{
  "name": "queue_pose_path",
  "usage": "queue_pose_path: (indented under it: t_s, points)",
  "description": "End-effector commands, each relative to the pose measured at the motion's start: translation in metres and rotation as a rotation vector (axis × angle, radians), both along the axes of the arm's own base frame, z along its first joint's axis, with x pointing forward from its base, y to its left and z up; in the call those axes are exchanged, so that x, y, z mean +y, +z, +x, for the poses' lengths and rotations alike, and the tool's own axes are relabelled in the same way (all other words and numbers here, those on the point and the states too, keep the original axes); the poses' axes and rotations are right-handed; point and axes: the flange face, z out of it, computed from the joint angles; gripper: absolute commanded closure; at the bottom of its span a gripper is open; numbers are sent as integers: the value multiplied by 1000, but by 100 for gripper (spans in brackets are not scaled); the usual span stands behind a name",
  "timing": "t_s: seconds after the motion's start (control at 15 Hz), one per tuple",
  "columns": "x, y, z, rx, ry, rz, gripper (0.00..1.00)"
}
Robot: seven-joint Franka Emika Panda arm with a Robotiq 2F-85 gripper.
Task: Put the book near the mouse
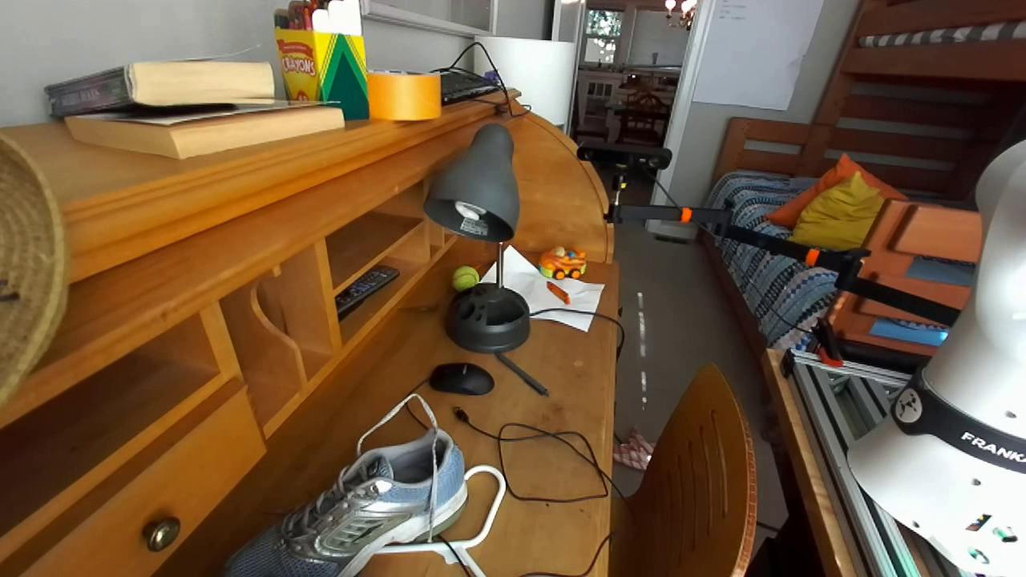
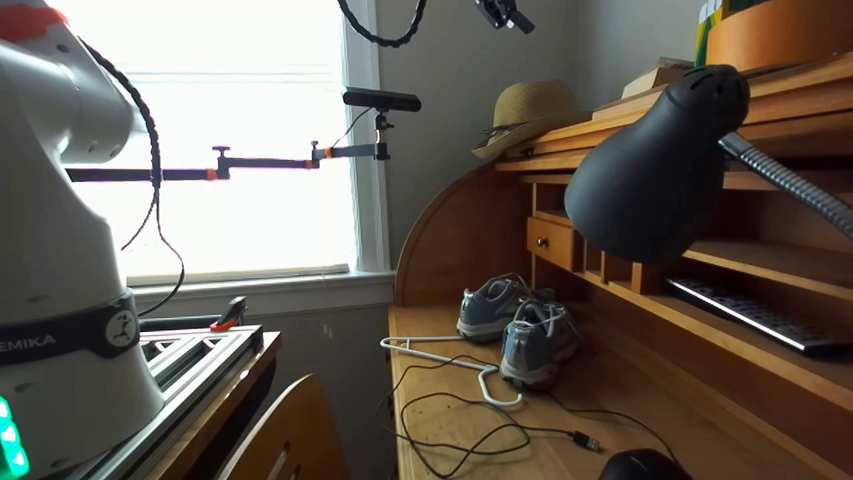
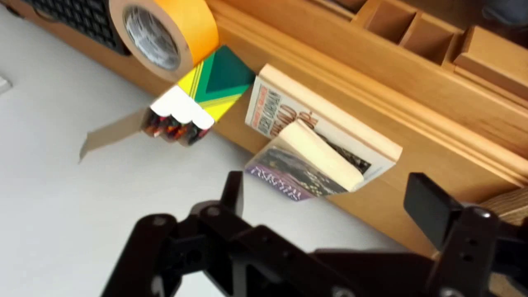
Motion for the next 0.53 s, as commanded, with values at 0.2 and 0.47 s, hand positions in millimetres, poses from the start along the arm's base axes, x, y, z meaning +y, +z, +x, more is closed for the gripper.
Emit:
queue_pose_path:
  t_s: [0.2, 0.47]
  points:
    - [12, -14, 16, -77, 69, -42, 0]
    - [11, -9, 14, -86, 69, -40, 0]
